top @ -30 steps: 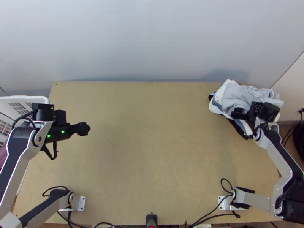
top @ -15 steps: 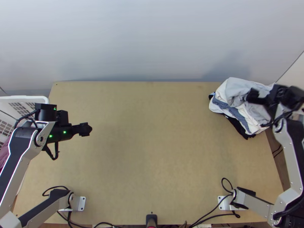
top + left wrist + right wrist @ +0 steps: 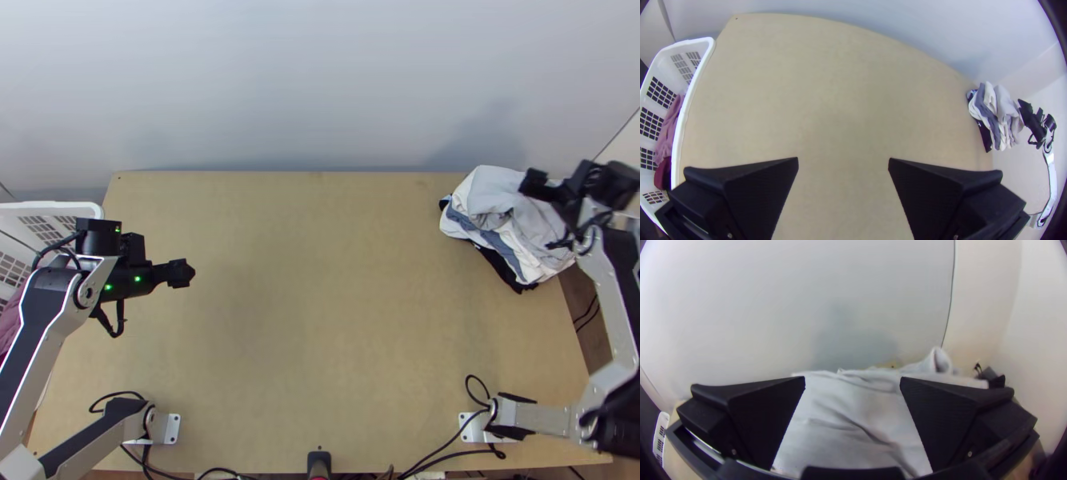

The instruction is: Fold the t-shirt

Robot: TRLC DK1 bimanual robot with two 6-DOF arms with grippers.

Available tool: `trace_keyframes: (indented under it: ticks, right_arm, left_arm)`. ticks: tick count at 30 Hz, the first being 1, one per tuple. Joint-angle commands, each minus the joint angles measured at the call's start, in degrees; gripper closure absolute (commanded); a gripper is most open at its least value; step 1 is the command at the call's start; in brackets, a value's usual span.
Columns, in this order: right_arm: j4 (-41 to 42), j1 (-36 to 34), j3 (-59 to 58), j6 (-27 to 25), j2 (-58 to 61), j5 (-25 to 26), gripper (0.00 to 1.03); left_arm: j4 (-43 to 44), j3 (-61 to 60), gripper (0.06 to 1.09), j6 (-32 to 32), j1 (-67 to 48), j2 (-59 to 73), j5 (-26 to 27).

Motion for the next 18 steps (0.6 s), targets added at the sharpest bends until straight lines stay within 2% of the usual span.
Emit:
trace_keyframes:
  ticks: [1,6,11,14,18]
  right_arm:
    - [7.8,0.5,-7.3,0.3,10.5,0.2,0.03]
    - [17.1,-0.2,-9.8,-5.7,19.6,2.8,0.03]
    - [23.0,-1.9,-9.3,-9.5,26.0,4.9,0.03]
    - [23.5,-2.7,-9.5,-9.6,27.5,4.9,0.03]
    - [23.5,-2.8,-10.6,-8.0,22.4,4.8,0.03]
  left_arm:
    - [-0.6,-0.3,0.1,0.3,1.0,0.0,-0.2]
    - [-0.9,-0.6,0.1,0.7,1.4,0.1,-0.2]
    - [-1.4,0.0,0.1,0.6,1.2,1.4,-0.2]
    - [-1.4,0.0,0.1,0.1,0.7,1.7,-0.2]
    - [-1.4,-0.1,0.1,-0.5,0.3,1.8,-0.3]
